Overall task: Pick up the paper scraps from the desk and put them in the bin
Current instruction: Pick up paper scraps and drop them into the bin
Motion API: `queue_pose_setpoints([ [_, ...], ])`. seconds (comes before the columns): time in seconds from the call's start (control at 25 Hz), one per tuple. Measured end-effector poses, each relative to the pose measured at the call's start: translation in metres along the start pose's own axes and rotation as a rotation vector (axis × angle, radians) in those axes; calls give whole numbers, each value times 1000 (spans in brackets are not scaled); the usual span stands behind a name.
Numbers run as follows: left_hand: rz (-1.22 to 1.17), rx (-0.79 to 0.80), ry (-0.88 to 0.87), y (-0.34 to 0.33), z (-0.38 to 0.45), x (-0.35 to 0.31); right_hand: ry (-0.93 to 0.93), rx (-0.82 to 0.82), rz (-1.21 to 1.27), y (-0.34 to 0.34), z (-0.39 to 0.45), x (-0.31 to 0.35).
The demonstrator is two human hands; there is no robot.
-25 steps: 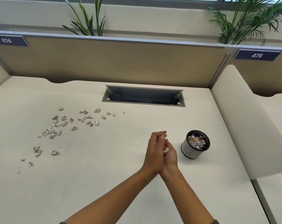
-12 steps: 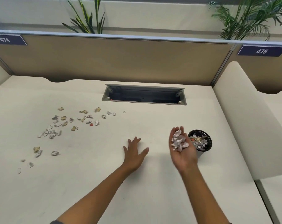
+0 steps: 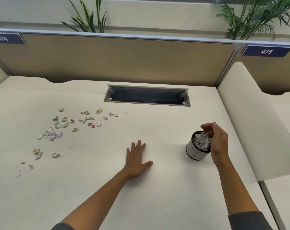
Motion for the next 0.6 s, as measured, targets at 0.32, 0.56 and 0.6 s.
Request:
queue_pose_setpoints([
  [0.32, -51, 30, -4, 4, -1, -1, 101, 224, -387, 3, -10, 18],
  [0.56, -194, 107, -16, 10, -6, -2, 96, 251, -712, 1, -20, 2],
  [0.6, -244, 129, -17, 12, -7, -2, 113, 220, -748, 1, -19, 3],
])
Point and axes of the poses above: each hand's wrist, its own z-axis towards the middle knuckle, its own y-axis out of the back of the hand, x = y × z, the point moved 9 cm from there along z, towards the middle knuckle, and after that the axes turned 6 degrees about y, right-handed, at the moved point
